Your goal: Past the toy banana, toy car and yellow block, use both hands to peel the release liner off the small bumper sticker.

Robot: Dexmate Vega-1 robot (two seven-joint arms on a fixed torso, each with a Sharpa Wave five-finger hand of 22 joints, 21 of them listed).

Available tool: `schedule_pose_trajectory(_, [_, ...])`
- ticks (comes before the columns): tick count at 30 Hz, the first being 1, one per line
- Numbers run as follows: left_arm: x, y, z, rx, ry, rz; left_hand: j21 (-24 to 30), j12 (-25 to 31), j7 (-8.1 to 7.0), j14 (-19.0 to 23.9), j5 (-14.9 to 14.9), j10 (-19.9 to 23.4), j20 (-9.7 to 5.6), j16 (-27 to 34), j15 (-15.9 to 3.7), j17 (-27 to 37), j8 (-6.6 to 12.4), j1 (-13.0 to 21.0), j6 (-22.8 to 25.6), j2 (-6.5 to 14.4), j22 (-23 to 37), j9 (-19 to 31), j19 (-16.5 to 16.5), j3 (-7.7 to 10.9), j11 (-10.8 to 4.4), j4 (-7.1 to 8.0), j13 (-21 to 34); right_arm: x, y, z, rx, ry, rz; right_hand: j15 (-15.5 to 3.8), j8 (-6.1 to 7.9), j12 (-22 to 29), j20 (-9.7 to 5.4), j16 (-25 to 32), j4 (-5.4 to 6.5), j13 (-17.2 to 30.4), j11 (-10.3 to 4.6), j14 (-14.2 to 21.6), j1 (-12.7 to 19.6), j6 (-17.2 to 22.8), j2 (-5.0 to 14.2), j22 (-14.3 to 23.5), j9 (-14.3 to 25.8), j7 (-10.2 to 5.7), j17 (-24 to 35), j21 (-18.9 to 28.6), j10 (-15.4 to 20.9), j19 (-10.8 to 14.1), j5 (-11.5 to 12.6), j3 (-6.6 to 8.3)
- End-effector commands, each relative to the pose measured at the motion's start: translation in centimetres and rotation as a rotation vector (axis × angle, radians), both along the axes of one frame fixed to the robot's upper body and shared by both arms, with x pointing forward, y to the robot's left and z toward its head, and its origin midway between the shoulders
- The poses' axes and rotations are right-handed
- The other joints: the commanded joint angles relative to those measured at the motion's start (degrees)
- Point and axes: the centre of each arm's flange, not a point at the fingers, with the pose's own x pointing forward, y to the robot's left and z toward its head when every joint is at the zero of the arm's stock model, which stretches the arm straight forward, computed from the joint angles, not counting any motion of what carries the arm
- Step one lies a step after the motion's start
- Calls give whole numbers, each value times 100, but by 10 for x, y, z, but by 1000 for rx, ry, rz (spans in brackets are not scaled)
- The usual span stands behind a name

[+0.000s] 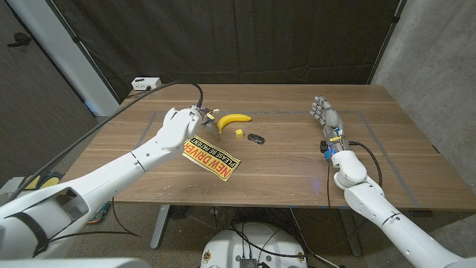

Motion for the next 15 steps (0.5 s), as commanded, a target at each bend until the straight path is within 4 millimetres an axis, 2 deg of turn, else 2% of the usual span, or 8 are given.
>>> schedule_pose_trajectory(1, [-36, 22, 7, -346, -135, -228, -73, -90, 29, -66, -15, -168, 74, 14, 86, -5, -13, -147, -319, 165, 1, -51, -220, 25, 70, 110, -38, -26, 18, -4, -240, 172, -223, -35, -4, -32, 45, 18, -94, 30, -51, 42, 137, -53, -16, 33, 19, -27, 9, -13, -35, 43, 12, 24])
schedule_pose_trajectory(7, [-44, 43, 10, -609, -139, -382, -214, -307, -14, -347, -146, -400, 146, -7, 266, -55, 23, -375, -568, 400, -18, -134, -580, 30, 215, 257, -116, -35, 30, -7, -351, 185, -242, -82, 6, -38, 21, -30, -219, 34, -55, -70, 383, -119, -93, 33, 23, -14, 16, -39, -66, 74, 23, 77])
schedule_pose_trajectory(8, [-45, 46, 10, -645, -142, -405, -222, -313, -17, -352, -153, -401, 150, -6, 283, -58, 24, -381, -575, 408, -19, -137, -599, 32, 226, 261, -120, -36, 32, -8, -370, 186, -244, -87, 14, -82, 13, -32, -251, 34, -70, -76, 497, -137, -132, 33, 26, -7, 19, -56, -200, 82, 30, 96])
schedule_pose_trajectory(15, [-50, 61, 14, -834, -141, -552, -292, -425, 4, -436, -266, -493, 233, 2, 375, -104, 8, -458, -764, 499, -29, -177, -766, 43, 305, 296, -173, -46, 49, -14, -474, 207, -268, -155, 6, -108, -17, -80, -261, 43, -121, -233, 751, -252, -274, 35, 33, 10, 26, -165, -378, -56, 51, 104])
